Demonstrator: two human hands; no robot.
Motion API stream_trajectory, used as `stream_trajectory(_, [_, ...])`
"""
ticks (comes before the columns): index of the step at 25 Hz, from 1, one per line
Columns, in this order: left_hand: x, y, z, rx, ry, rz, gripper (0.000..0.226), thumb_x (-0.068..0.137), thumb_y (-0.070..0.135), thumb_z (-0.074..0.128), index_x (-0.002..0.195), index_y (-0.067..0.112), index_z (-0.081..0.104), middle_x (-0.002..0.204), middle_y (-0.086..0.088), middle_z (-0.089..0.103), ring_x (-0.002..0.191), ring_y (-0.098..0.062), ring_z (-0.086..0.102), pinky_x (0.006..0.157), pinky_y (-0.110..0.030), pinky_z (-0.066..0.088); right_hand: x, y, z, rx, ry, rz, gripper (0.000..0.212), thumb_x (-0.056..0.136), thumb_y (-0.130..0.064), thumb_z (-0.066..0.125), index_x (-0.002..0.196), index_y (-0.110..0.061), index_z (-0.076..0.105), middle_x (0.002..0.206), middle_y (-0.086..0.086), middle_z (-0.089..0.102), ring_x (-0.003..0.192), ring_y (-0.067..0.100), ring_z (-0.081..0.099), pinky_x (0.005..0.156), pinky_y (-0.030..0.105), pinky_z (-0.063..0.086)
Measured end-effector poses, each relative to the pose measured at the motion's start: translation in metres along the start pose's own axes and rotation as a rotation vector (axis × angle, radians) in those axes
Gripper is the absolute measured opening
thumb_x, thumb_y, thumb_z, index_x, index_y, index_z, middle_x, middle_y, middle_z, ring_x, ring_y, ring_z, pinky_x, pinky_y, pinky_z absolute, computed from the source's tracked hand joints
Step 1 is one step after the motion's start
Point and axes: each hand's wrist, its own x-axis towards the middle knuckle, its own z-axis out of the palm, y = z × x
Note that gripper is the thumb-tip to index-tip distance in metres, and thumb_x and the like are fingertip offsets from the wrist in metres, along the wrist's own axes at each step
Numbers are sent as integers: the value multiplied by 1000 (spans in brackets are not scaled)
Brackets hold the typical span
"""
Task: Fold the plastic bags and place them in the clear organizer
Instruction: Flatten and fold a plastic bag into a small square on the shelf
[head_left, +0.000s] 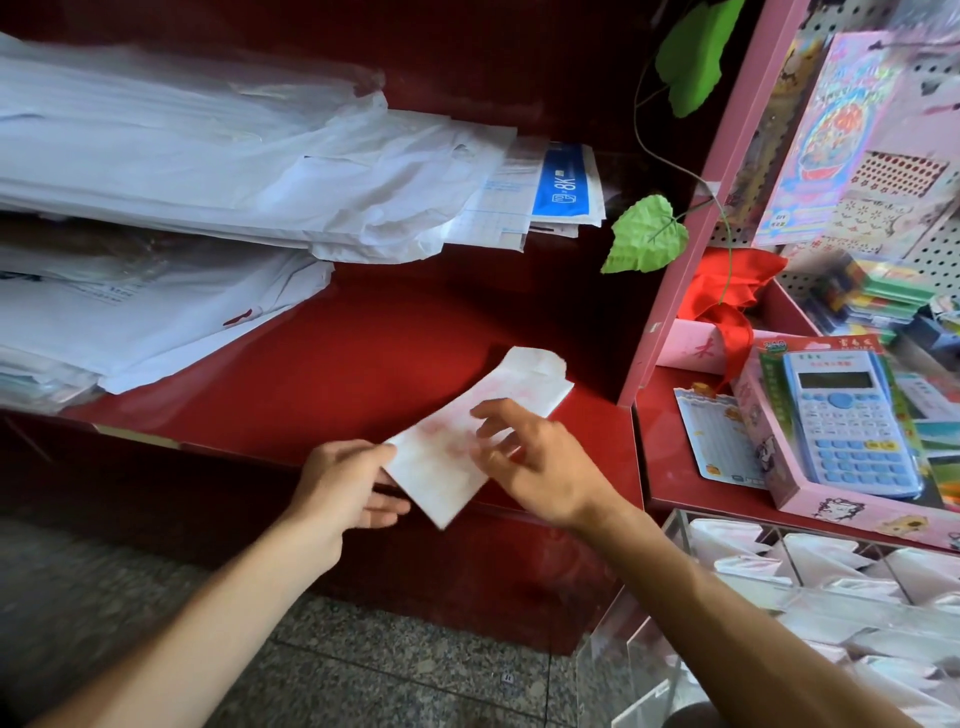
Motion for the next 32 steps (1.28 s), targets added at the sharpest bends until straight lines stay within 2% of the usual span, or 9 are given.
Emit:
stream_trajectory(2, [-6, -3, 1, 382, -72, 104, 30, 94, 30, 62, 80, 5, 69, 60, -8, 69, 49, -20, 62, 43, -23, 43, 2, 5, 3, -34, -110, -18, 21, 96, -34, 58, 113, -24, 64, 106, -9, 68, 88, 7, 63, 80, 27, 50])
stream_trajectory(5, [2, -12, -5, 988, 162, 587, 36, 82, 51, 65, 68, 18, 59, 63, 4, 62, 64, -19, 61, 56, -30, 42, 4, 20, -1, -106, -135, -68, 19, 90, -15, 63, 107, -19, 71, 111, -8, 68, 98, 9, 62, 86, 27, 49])
stream_trajectory(7, [7, -16, -12, 989, -13, 869, 27, 76, 54, 65, 91, 32, 60, 102, 19, 61, 97, -13, 58, 79, -29, 44, 4, 27, -3, -122, -148, -76, 25, 84, -6, 64, 106, -16, 71, 115, -8, 68, 105, 11, 61, 91, 33, 49])
stream_trajectory(9, [15, -24, -15, 1050, -271, 937, 54, 75, 54, 69, 125, 37, 57, 140, 27, 42, 130, -4, 38, 100, -25, 30, 5, 29, -1, -133, -125, -85, 25, 84, -8, 62, 106, -17, 70, 116, -7, 68, 107, 13, 61, 91, 39, 49])
stream_trajectory(11, [22, -34, -13, 1076, -289, 994, 61, 78, 37, 78, 135, 35, 55, 143, 28, 39, 132, 2, 31, 105, -28, 31, 3, 26, 0, -217, -71, -117, 28, 85, -28, 56, 110, -22, 68, 121, -8, 66, 111, 17, 60, 91, 43, 49])
stream_trajectory(14, [26, -40, -8, 984, -193, 1086, 53, 71, 14, 86, 120, 28, 70, 127, 16, 62, 111, -8, 50, 89, -41, 52, -6, 23, -1, -363, -178, -173, 56, 81, -61, 57, 126, -28, 59, 133, -11, 58, 121, 16, 54, 99, 42, 44])
stream_trajectory(19, [26, -44, 1, 881, -127, 1083, 54, 68, 5, 84, 117, 24, 71, 112, 22, 63, 93, -9, 50, 80, -40, 50, -19, 26, 5, -466, -102, -265, 37, 81, -27, 65, 117, -21, 68, 119, -5, 64, 105, 23, 61, 83, 39, 55])
stream_trajectory(25, [19, -40, 6, 615, -64, 947, 20, 79, 10, 80, 91, 25, 79, 86, 26, 67, 90, -3, 56, 80, -7, 37, -23, 29, -9, -10, 5, -56, 10, 92, -23, 67, 86, -25, 74, 70, -10, 66, 60, 6, 57, 58, 31, 44])
stream_trajectory(32, [19, -33, 19, 431, -64, 724, 27, 79, 36, 63, 64, 13, 63, 60, -5, 57, 55, -20, 48, 59, -38, 41, -11, 31, -5, 76, 141, 181, 26, 86, -25, 73, 65, -15, 61, 53, -3, 50, 50, 7, 40, 50, 23, 34])
